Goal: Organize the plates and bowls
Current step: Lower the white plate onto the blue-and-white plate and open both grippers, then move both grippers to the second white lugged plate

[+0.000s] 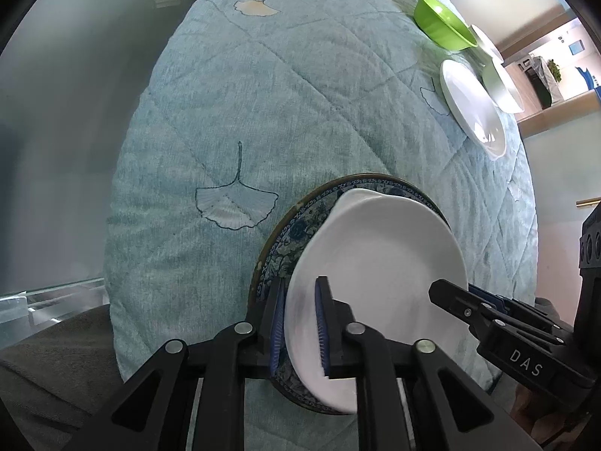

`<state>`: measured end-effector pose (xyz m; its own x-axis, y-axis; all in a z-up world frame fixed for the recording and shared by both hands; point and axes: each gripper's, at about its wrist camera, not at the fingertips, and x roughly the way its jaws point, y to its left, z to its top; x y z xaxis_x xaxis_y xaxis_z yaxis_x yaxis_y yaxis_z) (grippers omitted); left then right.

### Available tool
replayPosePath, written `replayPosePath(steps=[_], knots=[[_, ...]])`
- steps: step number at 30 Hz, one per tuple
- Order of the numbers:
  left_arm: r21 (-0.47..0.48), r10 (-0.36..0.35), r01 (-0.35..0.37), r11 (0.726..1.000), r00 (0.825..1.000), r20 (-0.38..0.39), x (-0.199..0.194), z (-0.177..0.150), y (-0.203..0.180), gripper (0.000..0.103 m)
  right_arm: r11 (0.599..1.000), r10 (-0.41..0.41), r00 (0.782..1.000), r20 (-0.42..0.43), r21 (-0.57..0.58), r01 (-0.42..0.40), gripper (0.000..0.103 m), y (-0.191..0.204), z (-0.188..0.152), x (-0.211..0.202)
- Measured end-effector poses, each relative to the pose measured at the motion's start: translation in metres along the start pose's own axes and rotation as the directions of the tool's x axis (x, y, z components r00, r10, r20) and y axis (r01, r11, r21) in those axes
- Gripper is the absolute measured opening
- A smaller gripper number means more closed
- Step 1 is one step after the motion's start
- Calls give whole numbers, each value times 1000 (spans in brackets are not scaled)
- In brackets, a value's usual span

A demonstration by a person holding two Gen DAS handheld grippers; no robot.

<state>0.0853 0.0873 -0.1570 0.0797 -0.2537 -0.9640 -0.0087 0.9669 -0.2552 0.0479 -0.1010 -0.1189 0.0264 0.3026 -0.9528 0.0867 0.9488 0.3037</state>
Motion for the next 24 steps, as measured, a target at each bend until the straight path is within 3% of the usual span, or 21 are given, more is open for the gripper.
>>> replayPosePath(steps=[3, 5, 7, 9, 14, 24], knots=[[10, -6, 6, 1000, 1000, 14, -9, -1, -1, 19, 1000, -2, 1000, 9, -17, 3, 47, 2, -3, -6], [18, -8, 8, 1000, 1000, 25, -16, -1, -1, 27, 999, -14, 999, 30, -40, 15, 54, 2, -5, -15], [21, -5, 4, 1000, 999, 45, -25, 0, 2, 42, 998, -26, 998, 56, -61, 30, 58, 1, -8, -23], [10, -9, 8, 1000, 998, 56, -30, 2, 6, 50, 996, -41, 996, 73, -74, 46, 59, -3, -11, -28], [-27, -40, 40, 999, 999, -2, -19, 7, 20, 50, 997, -26, 999, 44, -70, 30, 60, -15, -7, -21], [-59, -111, 105, 993, 989, -97, 18, 4, 21, 47, 993, 8, 999, -48, -120, -14, 61, 3, -6, 9]])
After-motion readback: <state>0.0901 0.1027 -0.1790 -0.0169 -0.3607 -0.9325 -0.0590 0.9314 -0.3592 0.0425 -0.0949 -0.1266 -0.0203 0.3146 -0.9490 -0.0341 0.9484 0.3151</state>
